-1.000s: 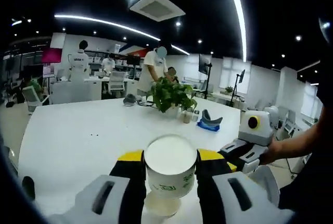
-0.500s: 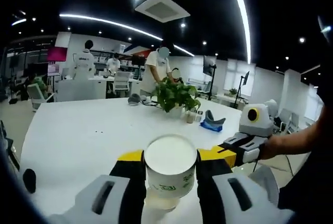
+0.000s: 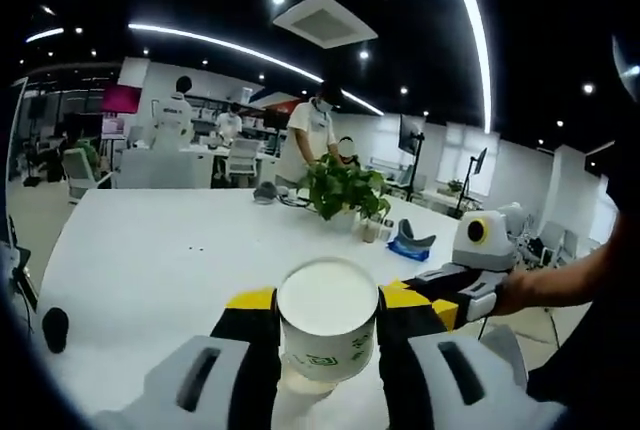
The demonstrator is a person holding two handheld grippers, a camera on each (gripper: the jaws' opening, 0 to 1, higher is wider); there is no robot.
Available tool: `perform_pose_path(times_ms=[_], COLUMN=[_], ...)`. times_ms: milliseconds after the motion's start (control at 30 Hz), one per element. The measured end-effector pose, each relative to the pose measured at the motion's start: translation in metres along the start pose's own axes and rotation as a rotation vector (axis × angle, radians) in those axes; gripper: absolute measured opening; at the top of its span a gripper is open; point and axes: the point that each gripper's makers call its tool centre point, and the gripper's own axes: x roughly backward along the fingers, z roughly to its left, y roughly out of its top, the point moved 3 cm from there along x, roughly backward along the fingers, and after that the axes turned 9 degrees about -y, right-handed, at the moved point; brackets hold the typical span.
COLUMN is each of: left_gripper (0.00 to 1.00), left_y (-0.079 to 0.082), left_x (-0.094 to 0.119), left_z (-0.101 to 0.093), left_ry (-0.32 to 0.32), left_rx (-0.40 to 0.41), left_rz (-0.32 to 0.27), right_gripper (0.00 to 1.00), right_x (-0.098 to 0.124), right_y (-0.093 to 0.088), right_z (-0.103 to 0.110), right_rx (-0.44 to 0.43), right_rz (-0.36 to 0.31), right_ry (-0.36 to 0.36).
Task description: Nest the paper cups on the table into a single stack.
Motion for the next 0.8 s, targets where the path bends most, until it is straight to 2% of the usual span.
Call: perform_pose_path(times_ms=[133, 333, 400, 533, 800], left_gripper=[0.35, 0.35, 0.35, 0.35, 0.35], left_y=[0.004, 0.001, 0.0, -0.005, -0.015], left_x=[0.0, -0.003, -0.003, -0.004, -0.004], left_z=[-0.004, -0.012, -0.014, -0.018, -0.018], left_ry=[-0.021, -0.076, -0.092, -0.125, -0.164], left_rx=[-0.002, -0.002, -0.005, -0.039, -0.026], left_rz=[-0.011, -0.001, 0.005, 0.045, 0.079], right_gripper=[0.35, 0.32, 0.31, 0.3, 0.27], right_x=[-0.002, 0.0, 0.002, 0.009, 0.013], right_y=[-0.003, 0.006, 0.013, 0.022, 0.031], right_z=[0.004, 0.007, 0.004, 0.0, -0.001], right_rx=[-0.013, -0.064, -0.143, -0.213, -0.214], right_rz=[0.012, -0.03, -0.072, -0.126, -0.138], right_ry=[0.028, 0.072, 0.069, 0.077, 0.08])
